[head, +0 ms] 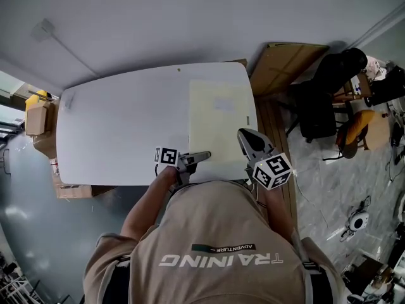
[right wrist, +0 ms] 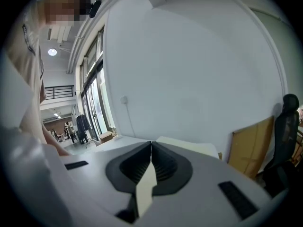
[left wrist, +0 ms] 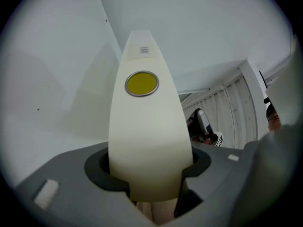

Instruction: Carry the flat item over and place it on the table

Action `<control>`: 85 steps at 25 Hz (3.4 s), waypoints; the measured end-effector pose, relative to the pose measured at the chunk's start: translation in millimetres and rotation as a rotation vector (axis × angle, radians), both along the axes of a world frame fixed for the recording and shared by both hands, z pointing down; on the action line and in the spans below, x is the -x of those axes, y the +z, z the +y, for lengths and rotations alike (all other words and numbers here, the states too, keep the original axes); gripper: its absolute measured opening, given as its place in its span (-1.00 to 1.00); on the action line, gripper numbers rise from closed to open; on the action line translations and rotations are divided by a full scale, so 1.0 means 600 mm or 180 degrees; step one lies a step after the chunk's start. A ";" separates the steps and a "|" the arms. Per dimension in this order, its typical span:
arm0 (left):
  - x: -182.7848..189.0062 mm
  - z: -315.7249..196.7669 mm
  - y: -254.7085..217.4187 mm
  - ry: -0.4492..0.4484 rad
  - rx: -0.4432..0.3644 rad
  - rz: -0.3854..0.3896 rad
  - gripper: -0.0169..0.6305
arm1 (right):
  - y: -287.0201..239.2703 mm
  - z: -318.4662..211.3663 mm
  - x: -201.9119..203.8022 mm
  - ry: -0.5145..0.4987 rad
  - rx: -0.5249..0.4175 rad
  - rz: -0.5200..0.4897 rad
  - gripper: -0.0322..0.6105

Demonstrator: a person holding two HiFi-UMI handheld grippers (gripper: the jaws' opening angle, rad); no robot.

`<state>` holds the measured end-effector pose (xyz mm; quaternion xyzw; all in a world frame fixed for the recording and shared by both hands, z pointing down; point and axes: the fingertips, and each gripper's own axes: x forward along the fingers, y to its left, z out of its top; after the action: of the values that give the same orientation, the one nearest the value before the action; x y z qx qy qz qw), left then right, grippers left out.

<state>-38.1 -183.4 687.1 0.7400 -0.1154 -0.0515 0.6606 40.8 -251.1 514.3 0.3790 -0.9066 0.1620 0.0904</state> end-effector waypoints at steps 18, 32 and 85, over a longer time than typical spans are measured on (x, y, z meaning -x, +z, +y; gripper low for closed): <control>-0.033 -0.035 0.071 -0.0038 0.0228 -0.0110 -0.06 | 0.028 0.022 -0.033 -0.0081 0.0089 0.0120 -0.88; -0.053 -0.053 0.117 -0.0228 0.0498 -0.0002 -0.06 | 0.028 0.051 -0.052 -0.0013 0.0043 0.0149 -0.88; 0.068 -0.095 0.092 -0.0598 -0.0323 -0.2795 0.36 | 0.106 0.054 -0.015 -0.0357 0.0724 0.0791 -0.88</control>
<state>-78.6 -240.4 742.4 0.7096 -0.4487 0.2019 0.5044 50.0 -218.5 578.1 0.3322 -0.8840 0.2101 0.2529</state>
